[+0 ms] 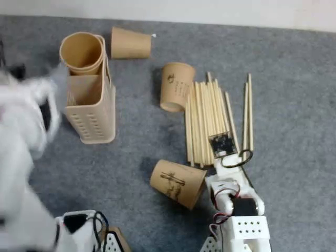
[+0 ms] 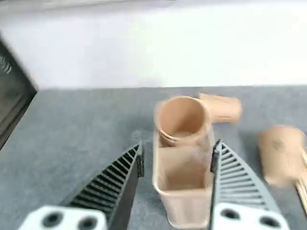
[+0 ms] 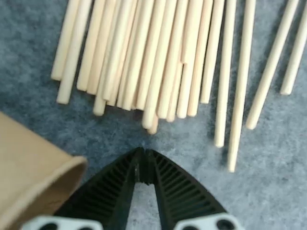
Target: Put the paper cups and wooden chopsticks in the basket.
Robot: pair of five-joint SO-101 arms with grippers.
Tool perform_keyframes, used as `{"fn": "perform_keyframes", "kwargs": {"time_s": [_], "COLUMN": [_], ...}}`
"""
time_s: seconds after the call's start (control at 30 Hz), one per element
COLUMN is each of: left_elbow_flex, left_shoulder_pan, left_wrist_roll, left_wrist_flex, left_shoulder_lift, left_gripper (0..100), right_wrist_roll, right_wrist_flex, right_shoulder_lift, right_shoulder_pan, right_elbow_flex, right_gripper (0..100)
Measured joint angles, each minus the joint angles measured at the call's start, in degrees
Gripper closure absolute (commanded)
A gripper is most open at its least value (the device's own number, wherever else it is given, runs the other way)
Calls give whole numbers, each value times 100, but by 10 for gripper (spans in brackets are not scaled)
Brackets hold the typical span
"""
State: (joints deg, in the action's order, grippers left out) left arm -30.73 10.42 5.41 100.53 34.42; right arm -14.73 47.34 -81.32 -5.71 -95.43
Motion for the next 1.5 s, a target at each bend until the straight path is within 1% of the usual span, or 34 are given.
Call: {"fn": "perform_keyframes", "kwargs": {"time_s": [0.07,0.13,0.23,0.3,0.4,0.57,0.63,0.73,0.8,0.87,0.93,1.0,1.2,1.27,1.4,1.5], "left_elbow_flex": [941,1987,3323,3851,4220,4738,5011,5398,5503,5503,5433,5240,4607,4510,4484,4484], "left_shoulder_pan": [-448,-914,-1512,-1890,-2514,-3596,-3807,-3868,-3842,-3701,-3297,-2716,-1143,-703,-88,273], "left_wrist_roll": [343,607,738,756,774,774,774,774,774,774,730,668,782,791,1073,1248], "left_wrist_flex": [0,0,0,0,0,-35,-193,-466,-580,-633,-633,-633,-633,-633,-633,-642], "left_shoulder_lift": [466,747,870,862,958,905,905,932,932,941,941,941,941,941,941,941], "left_gripper": [752,752,752,752,752,748,748,750,751,751,751,751,748,748,748,748], "right_wrist_roll": [0,0,211,273,308,308,220,18,-79,-114,-114,-158,-193,-334,-844,-1451], "right_wrist_flex": [105,246,501,712,1081,1899,2198,2462,2549,2664,2840,2901,2927,2954,2971,2989], "right_shoulder_lift": [0,0,0,0,9,9,-9,-44,-35,-35,-35,-26,-26,-26,-26,-18], "right_shoulder_pan": [396,949,1741,2040,2180,2207,2224,2215,2198,1943,1495,985,-448,-835,-1477,-1609], "right_elbow_flex": [70,378,932,1345,1996,3165,3499,3692,3727,3727,3727,3727,3727,3727,3543,3095], "right_gripper": [971,971,971,971,971,971,971,970,946,894,845,813,810,810,810,810]}}
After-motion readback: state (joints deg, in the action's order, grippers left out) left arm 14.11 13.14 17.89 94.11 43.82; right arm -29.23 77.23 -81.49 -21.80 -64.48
